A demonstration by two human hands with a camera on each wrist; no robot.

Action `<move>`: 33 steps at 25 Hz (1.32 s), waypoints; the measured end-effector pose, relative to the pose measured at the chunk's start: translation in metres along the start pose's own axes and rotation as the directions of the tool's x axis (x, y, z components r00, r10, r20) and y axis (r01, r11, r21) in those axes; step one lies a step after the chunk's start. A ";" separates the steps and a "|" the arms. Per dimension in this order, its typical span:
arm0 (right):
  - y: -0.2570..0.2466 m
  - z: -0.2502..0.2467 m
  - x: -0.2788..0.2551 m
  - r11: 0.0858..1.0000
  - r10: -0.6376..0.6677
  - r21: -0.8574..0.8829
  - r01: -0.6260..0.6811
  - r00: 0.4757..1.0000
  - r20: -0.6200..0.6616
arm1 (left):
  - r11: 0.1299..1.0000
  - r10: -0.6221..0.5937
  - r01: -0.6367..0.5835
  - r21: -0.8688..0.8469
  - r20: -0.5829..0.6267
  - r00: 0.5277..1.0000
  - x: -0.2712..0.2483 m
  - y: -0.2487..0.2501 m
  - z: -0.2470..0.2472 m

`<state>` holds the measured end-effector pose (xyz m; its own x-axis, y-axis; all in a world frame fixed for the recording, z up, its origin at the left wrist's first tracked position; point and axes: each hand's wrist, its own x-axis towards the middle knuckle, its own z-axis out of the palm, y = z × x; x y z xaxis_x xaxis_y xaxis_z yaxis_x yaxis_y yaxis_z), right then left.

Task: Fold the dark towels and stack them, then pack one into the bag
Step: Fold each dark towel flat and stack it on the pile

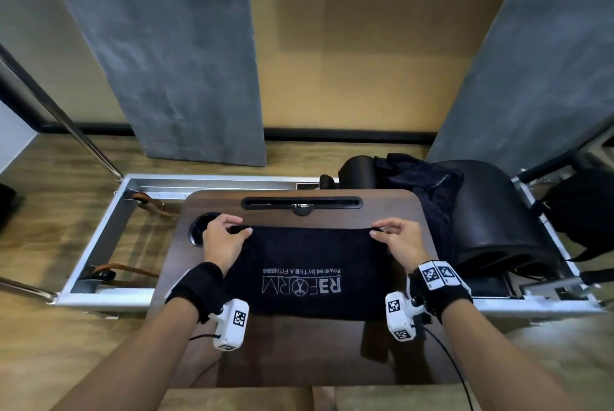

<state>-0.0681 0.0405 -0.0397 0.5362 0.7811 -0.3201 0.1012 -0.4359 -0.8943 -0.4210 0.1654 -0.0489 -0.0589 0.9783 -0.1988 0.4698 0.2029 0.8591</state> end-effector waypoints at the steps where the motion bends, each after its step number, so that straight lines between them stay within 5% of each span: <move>1: 0.004 0.002 0.003 1.000 0.011 -0.013 -0.012 1.000 -0.029 | 0.999 -0.018 0.018 0.027 -0.015 1.000 0.003 -0.004 0.002; 4: 0.008 0.003 0.003 0.998 -0.047 -0.037 0.042 0.989 -0.137 | 0.989 0.052 -0.043 0.143 -0.055 0.997 0.004 -0.010 0.005; 8: 0.000 0.003 -0.006 0.961 -0.264 -0.144 0.234 0.933 -0.245 | 0.910 0.292 -0.250 0.332 -0.084 0.953 -0.021 0.001 0.007; 11: -0.007 0.016 -0.023 0.922 -0.338 -0.193 0.335 0.941 0.017 | 0.883 0.415 -0.445 0.150 0.192 0.889 -0.065 0.014 0.021; 13: -0.006 0.022 -0.033 0.863 -0.326 -0.344 0.369 0.928 0.179 | 0.869 0.422 -0.493 0.038 0.460 0.781 -0.097 0.014 0.033; 15: -0.001 0.019 -0.042 0.798 -0.323 -0.468 0.378 0.926 0.196 | 0.802 0.417 -0.586 0.118 0.591 0.690 -0.119 0.006 0.041; 21: 0.022 0.006 -0.101 0.671 -0.269 -0.630 0.391 0.920 0.284 | 0.473 0.456 -0.697 0.539 0.527 0.717 -0.133 -0.003 0.032; 27: 0.048 0.032 -0.186 0.635 -0.355 -0.430 0.642 0.737 0.576 | 0.445 0.336 -0.613 0.653 0.513 0.790 -0.149 -0.017 0.017; 29: 0.057 0.040 -0.203 0.669 -0.370 -0.383 0.637 0.733 0.571 | 0.458 0.377 -0.645 0.612 0.523 0.764 -0.165 -0.028 0.009; 33: 0.071 0.044 -0.223 0.696 -0.412 -0.364 0.618 0.760 0.503 | 0.470 0.536 -0.784 0.404 0.575 0.618 -0.207 -0.059 -0.013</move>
<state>-0.2175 -0.1452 -0.0450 -0.0559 0.9979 -0.0325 0.7073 0.0166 -0.7067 -0.4484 -0.0484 -0.0523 0.7221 0.6886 0.0663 0.6234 -0.6893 0.3692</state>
